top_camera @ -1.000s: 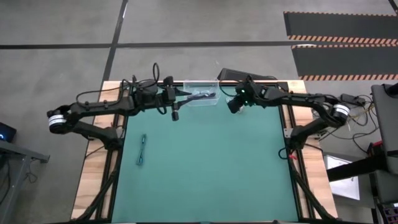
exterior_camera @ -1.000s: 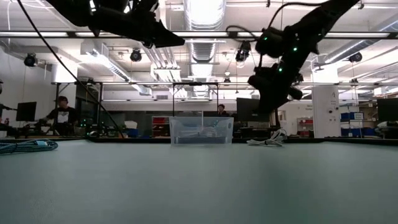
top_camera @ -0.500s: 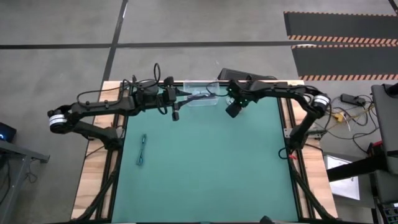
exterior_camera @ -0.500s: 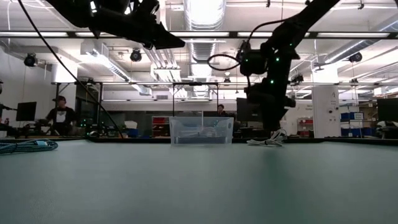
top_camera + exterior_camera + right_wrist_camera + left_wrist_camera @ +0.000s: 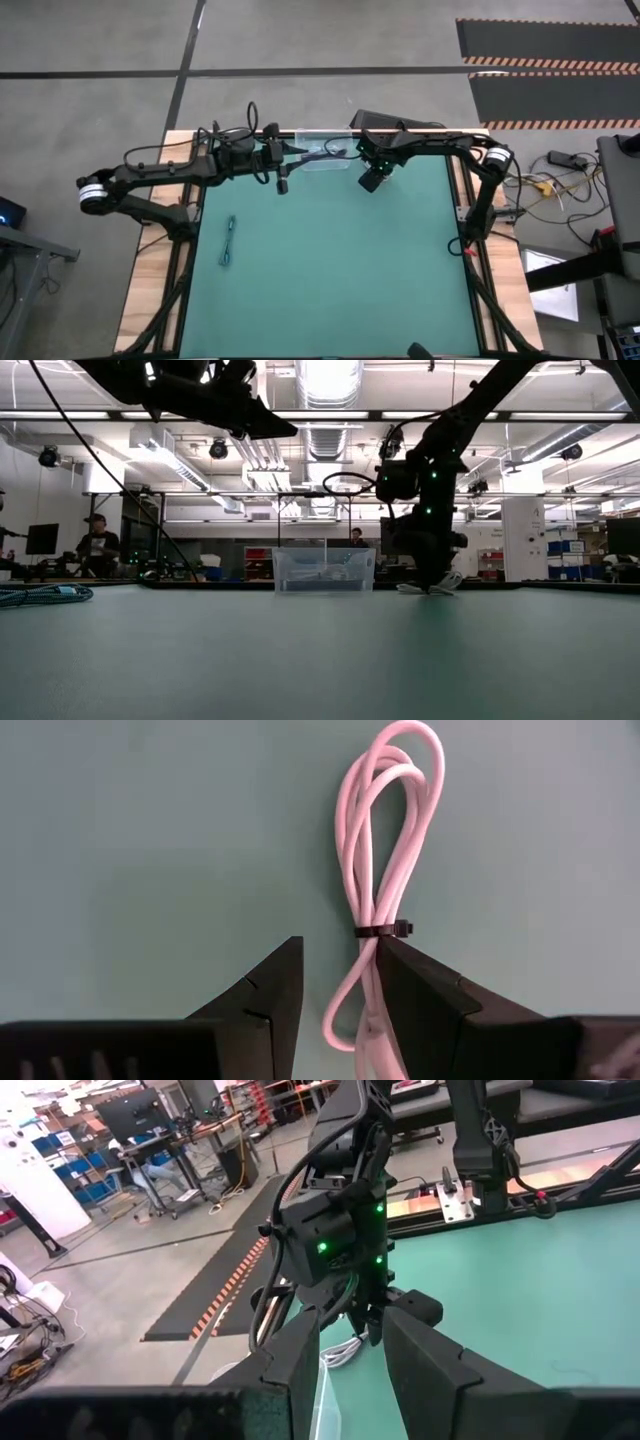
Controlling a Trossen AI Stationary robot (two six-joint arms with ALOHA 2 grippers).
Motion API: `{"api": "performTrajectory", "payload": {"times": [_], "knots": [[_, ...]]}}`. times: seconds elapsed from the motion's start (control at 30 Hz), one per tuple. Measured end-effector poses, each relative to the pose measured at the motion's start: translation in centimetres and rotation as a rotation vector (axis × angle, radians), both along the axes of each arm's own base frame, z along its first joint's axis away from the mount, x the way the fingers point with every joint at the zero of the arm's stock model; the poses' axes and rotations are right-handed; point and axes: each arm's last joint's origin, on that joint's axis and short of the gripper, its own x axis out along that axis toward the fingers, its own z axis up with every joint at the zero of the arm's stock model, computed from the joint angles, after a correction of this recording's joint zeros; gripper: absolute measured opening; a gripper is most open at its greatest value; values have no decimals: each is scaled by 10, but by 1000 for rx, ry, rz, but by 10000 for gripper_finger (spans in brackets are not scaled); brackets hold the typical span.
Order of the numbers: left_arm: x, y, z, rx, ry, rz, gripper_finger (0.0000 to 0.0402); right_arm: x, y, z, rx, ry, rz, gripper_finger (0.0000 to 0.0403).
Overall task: Pick and place USB-C Cables
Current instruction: Put the white charger cable into the transparent bin
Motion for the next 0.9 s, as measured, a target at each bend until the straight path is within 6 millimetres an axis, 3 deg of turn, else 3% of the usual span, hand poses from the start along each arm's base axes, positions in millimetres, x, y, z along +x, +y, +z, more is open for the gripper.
{"api": "performTrajectory", "payload": {"times": [0.2,0.43,0.63,0.9], "knots": [[0,1,0,2,1,18,98,1,-1,-4,-9,10,-3,114],[0,1,0,2,1,18,98,0,-1,-13,-33,49,7,72],[0,1,0,2,1,17,98,-1,-2,-12,-38,51,19,18],[0,1,0,1,1,17,98,-3,0,-1,-52,20,36,10]]}}
